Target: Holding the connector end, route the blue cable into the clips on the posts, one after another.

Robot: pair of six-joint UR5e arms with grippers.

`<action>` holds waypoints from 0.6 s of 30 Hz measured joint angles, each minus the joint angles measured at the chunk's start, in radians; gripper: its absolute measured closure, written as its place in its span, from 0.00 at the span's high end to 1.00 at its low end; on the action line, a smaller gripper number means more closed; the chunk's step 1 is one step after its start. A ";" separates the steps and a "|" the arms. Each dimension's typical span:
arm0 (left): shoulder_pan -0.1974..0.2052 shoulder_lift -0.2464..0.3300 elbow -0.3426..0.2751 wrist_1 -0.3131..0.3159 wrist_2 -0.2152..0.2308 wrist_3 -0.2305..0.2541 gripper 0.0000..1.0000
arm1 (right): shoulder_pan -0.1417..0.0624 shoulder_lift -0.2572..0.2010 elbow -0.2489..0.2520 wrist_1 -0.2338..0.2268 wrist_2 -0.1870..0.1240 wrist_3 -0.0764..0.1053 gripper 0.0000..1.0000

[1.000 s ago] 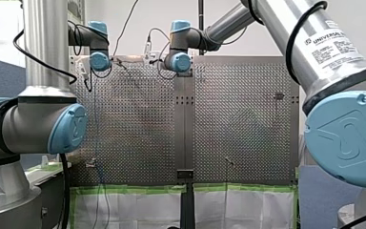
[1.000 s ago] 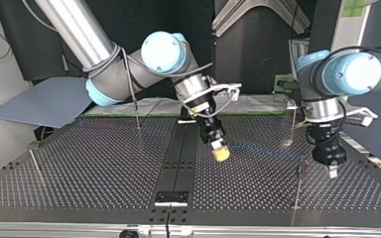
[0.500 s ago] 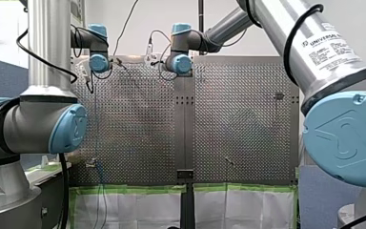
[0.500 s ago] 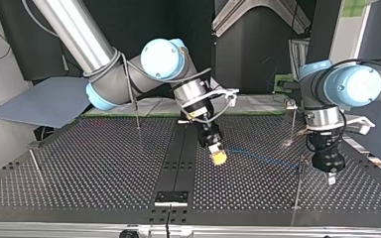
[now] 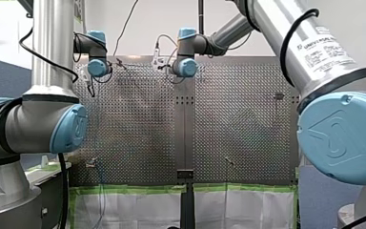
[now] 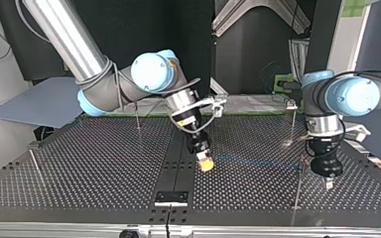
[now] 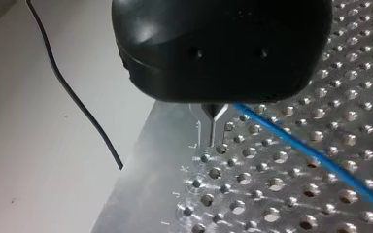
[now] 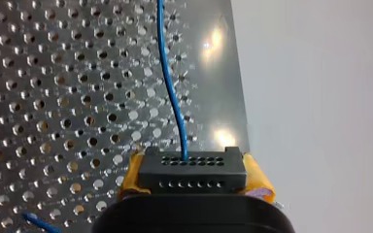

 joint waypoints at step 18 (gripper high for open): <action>0.012 -0.052 0.046 -0.004 0.019 -0.026 0.04 | -0.041 0.026 -0.036 0.002 -0.032 0.008 0.00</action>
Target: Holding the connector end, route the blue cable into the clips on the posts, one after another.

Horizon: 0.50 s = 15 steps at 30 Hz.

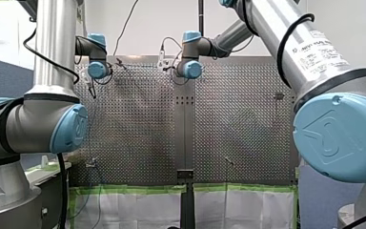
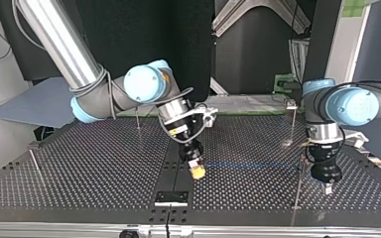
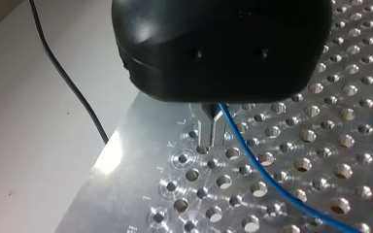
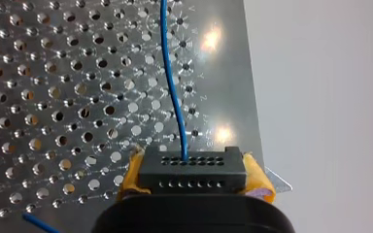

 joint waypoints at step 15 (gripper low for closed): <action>-0.002 0.020 0.000 -0.033 -0.040 0.023 0.67 | -0.007 0.001 0.000 0.007 -0.007 0.002 0.00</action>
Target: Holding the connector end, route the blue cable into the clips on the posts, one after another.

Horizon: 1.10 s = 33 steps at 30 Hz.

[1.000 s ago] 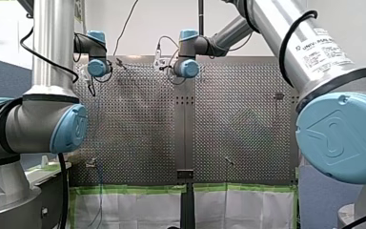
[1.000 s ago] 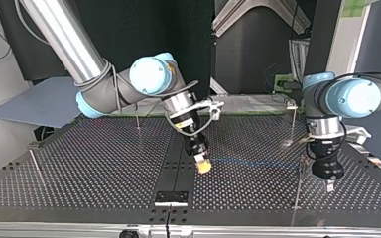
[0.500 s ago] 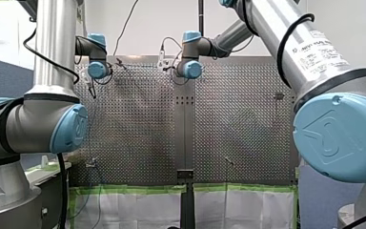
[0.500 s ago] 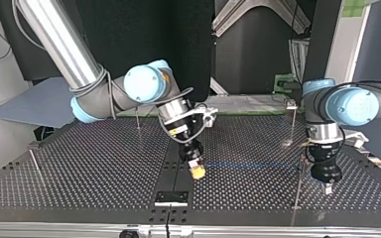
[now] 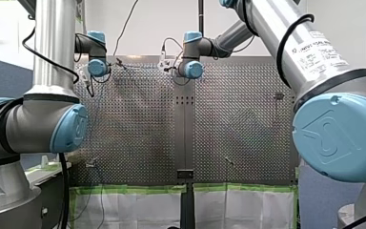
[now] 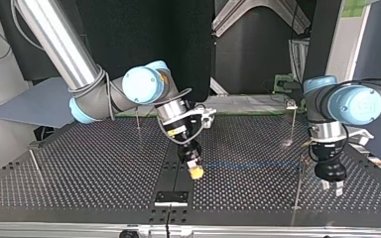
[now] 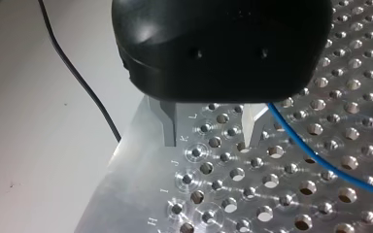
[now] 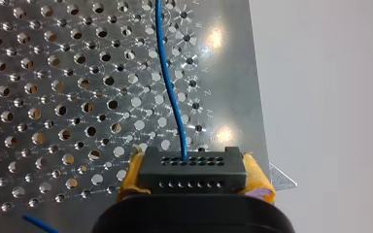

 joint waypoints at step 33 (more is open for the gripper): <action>-0.037 0.090 -0.027 -0.292 -0.021 -0.094 1.00 | -0.012 0.000 0.001 0.007 0.000 0.015 0.00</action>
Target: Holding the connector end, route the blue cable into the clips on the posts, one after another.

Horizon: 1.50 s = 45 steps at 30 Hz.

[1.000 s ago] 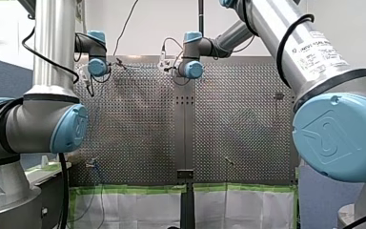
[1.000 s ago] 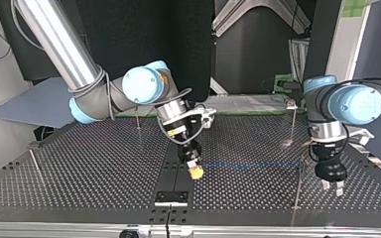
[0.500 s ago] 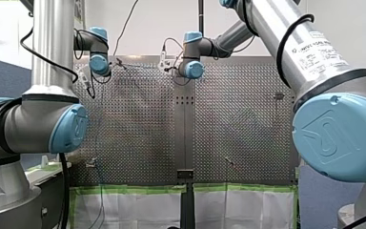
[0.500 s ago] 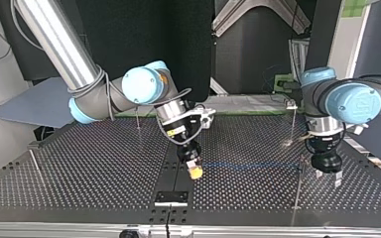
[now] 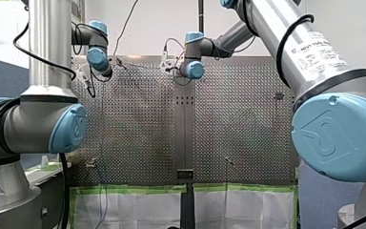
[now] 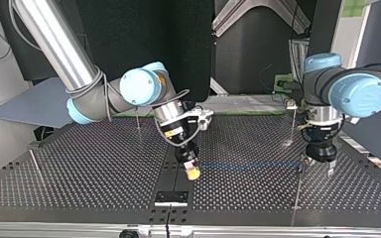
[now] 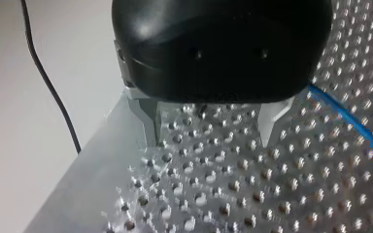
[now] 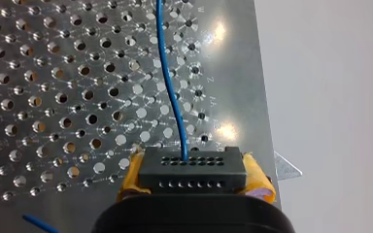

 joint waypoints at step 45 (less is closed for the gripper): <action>-0.123 0.197 -0.051 -0.149 -0.049 0.153 1.00 | -0.004 0.003 0.001 0.001 0.002 0.017 0.00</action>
